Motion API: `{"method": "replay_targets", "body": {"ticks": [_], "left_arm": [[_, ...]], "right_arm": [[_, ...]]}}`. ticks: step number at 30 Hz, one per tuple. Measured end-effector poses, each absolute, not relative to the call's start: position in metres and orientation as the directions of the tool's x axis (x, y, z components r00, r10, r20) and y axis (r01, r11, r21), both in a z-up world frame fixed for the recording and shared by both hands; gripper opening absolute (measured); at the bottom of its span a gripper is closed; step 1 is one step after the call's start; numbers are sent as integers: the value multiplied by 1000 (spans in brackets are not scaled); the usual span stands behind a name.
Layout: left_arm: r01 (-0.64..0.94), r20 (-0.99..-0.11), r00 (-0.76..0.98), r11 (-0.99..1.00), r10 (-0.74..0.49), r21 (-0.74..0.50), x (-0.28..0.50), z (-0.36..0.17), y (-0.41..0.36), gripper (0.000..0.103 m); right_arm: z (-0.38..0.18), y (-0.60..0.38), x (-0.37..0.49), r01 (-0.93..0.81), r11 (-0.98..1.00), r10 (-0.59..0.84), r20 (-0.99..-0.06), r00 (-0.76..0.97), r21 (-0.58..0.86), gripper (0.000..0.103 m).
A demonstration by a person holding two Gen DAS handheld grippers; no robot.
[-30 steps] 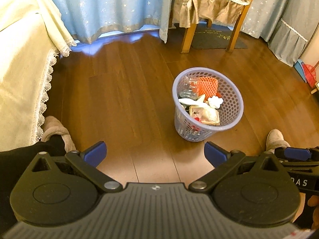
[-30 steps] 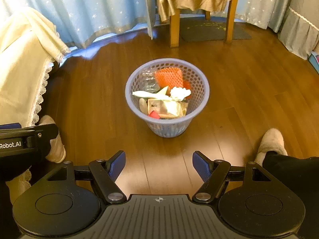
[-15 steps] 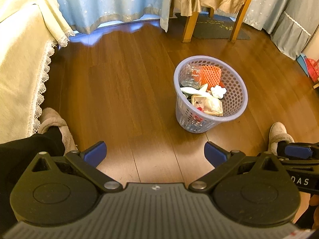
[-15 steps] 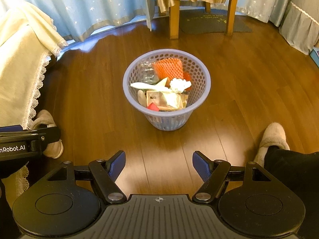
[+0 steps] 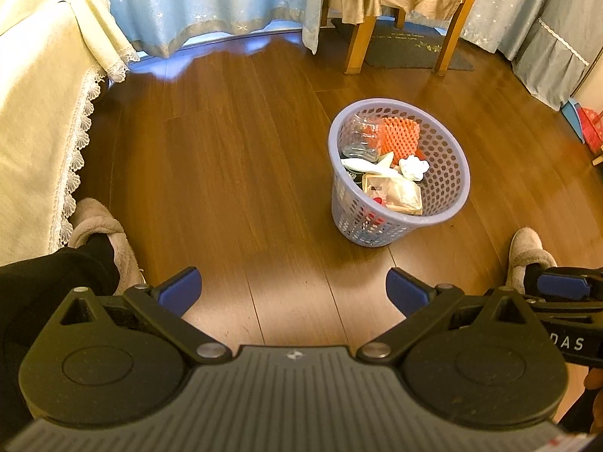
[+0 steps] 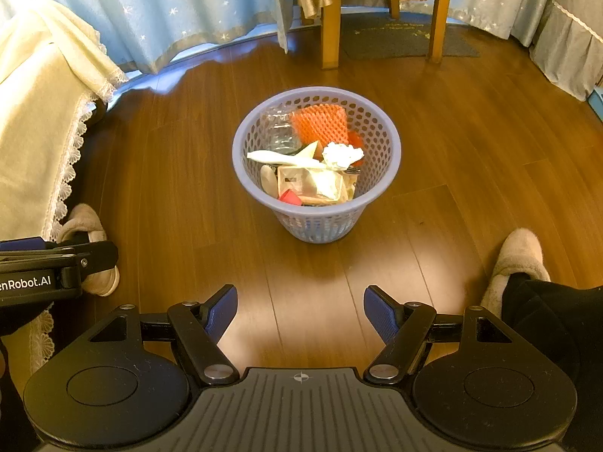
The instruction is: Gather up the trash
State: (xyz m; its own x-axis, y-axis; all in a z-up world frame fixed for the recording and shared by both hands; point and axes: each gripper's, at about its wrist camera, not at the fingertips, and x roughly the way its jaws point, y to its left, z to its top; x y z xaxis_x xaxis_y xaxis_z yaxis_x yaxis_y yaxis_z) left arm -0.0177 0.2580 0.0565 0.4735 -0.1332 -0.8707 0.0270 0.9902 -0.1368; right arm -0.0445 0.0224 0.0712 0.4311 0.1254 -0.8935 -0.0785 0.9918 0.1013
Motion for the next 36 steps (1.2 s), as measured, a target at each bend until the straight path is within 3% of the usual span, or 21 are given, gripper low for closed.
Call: {"method": "replay_targets", "body": {"ticks": [36], "left_arm": [[68,-884,449,992,-129,-110,-19,46,250,102]], "right_arm": [[73,20,-42,-65,992,122,-891,438,103,71]]}}
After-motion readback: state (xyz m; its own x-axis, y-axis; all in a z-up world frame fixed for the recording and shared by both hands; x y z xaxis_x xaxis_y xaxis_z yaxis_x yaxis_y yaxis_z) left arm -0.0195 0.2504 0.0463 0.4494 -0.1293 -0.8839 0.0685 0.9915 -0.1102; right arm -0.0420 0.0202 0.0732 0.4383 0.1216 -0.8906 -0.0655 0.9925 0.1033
